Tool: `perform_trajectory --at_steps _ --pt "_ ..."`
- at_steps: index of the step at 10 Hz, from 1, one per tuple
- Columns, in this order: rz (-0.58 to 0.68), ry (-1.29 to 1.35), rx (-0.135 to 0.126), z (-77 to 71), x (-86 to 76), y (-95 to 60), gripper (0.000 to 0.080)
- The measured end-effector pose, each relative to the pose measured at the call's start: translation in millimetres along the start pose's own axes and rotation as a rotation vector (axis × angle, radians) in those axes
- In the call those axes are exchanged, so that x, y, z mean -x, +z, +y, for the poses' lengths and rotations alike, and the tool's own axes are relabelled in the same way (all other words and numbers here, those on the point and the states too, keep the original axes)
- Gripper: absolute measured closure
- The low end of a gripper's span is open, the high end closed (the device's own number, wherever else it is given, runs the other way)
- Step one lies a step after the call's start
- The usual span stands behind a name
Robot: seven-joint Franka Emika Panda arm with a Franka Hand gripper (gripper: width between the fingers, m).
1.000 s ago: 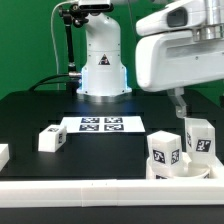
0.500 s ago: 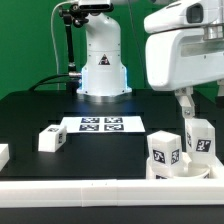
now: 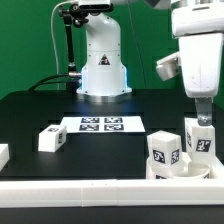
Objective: Assemble stool
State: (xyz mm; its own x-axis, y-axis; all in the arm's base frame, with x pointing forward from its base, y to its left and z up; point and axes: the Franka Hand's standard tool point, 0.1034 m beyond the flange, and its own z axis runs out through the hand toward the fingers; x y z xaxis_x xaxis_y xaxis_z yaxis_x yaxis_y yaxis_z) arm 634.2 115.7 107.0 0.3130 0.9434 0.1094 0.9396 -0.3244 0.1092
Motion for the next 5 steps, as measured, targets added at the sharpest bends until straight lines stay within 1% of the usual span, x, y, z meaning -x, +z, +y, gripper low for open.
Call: perform_trajectory --at_steps 4,5 --pt "-0.009 -0.206 0.002 1.5 4.7 1.8 0.0151" --pt "-0.014 -0.339 0.016 1.8 3.3 6.6 0.0151"
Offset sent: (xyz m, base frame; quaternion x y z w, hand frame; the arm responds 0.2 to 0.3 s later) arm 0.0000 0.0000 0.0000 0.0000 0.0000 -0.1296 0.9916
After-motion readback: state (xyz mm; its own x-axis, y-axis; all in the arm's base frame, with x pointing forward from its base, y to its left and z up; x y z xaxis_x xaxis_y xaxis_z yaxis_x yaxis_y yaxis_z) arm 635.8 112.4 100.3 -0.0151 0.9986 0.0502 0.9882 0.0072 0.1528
